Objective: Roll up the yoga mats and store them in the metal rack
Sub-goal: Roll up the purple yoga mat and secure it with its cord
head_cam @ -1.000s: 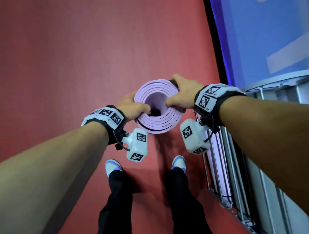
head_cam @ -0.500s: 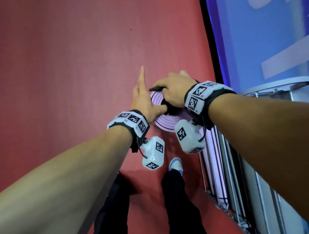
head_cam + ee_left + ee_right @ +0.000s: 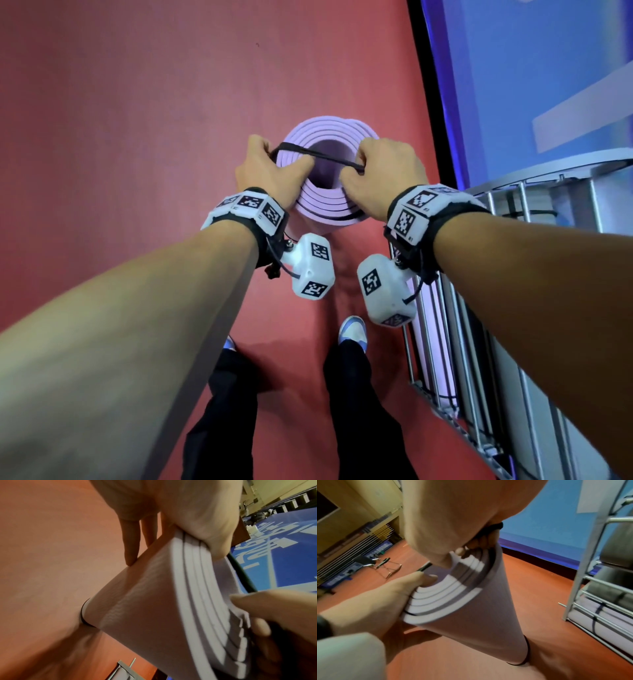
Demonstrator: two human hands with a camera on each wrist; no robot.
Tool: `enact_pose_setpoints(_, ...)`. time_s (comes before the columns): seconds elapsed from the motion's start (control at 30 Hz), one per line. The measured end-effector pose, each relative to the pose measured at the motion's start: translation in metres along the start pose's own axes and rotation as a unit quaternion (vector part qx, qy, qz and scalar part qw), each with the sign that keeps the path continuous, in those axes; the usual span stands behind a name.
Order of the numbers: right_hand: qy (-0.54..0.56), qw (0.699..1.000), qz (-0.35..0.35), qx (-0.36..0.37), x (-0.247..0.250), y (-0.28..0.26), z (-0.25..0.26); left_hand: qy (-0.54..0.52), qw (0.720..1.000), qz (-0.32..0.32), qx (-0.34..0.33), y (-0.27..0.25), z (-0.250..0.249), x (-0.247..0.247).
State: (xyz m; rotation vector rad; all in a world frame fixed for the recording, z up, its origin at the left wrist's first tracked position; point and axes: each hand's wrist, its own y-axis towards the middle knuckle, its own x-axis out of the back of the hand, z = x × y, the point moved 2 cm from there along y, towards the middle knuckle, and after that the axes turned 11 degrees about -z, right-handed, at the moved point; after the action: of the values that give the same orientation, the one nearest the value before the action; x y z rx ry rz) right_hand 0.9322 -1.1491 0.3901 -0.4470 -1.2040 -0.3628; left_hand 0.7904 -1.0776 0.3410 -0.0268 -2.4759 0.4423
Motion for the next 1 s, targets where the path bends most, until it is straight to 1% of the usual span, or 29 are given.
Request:
enact_pose_setpoints(0.07, 0.051, 0.999, 0.001, -0.002, -0.003, -0.008, -0.008, -0.019, 1.0, -0.004, 0.001, 0.0, -0.001, -0.001)
enact_pose_setpoints(0.1, 0.063, 0.998, 0.009, 0.015, -0.006, -0.013, -0.011, -0.025, 1.0, -0.007, 0.004, 0.001, -0.003, -0.001)
enact_pose_setpoints(0.23, 0.019, 0.987, 0.066, 0.146, -0.012, -0.031, -0.009, -0.076, 0.995, 0.005, 0.07, 0.008, -0.013, 0.0)
enact_pose_setpoints(0.3, 0.03, 0.98, 0.045, 0.191, -0.017, -0.037, -0.006, -0.144, 0.983, 0.031, 0.107, 0.01, -0.012, -0.002)
enact_pose_setpoints(0.37, -0.001, 0.978, 0.005, 0.21, -0.023, -0.04, -0.01, -0.237, 0.959, 0.074, 0.137, 0.011, -0.006, -0.005)
enact_pose_setpoints(0.43, -0.055, 0.979, -0.005, 0.196, -0.031, -0.042, -0.014, -0.278, 0.941, 0.112, 0.156, 0.008, -0.003, -0.008)
enact_pose_setpoints(0.5, -0.07, 0.984, -0.015, 0.163, -0.031, -0.043, -0.012, -0.28, 0.936, 0.119, 0.179, 0.006, 0.003, -0.007)
enact_pose_setpoints(0.57, -0.068, 0.986, -0.03, 0.147, -0.025, -0.041, -0.007, -0.293, 0.928, 0.123, 0.193, 0.0, 0.005, -0.001)
enact_pose_setpoints(0.63, -0.1, 0.979, -0.062, 0.167, -0.023, -0.045, -0.005, -0.289, 0.931, 0.138, 0.176, -0.001, 0.009, 0.004)
enact_pose_setpoints(0.7, -0.115, 0.967, -0.101, 0.205, -0.025, -0.048, -0.001, -0.233, 0.951, 0.171, 0.105, 0.0, 0.013, 0.009)
enact_pose_setpoints(0.73, -0.121, 0.964, -0.103, 0.211, -0.025, -0.05, 0.001, -0.216, 0.956, 0.179, 0.087, 0.0, 0.017, 0.011)
enact_pose_setpoints(0.77, -0.132, 0.965, -0.078, 0.214, -0.025, -0.053, 0.003, -0.209, 0.959, 0.175, 0.08, 0.003, 0.021, 0.012)
enact_pose_setpoints(0.83, -0.18, 0.962, 0.035, 0.201, -0.029, -0.061, 0.002, -0.227, 0.958, 0.155, 0.082, 0.003, 0.023, 0.015)
enact_pose_setpoints(0.9, -0.203, 0.964, 0.118, 0.126, -0.034, -0.071, -0.008, -0.218, 0.96, 0.16, 0.076, 0.0, 0.023, 0.013)
enact_pose_setpoints(0.93, -0.201, 0.966, 0.136, 0.09, -0.039, -0.072, -0.013, -0.182, 0.966, 0.173, 0.062, -0.001, 0.022, 0.012)
enact_pose_setpoints(1.0, -0.196, 0.966, 0.164, 0.044, -0.049, -0.072, -0.021, -0.077, 0.978, 0.194, 0.025, -0.006, 0.027, 0.01)
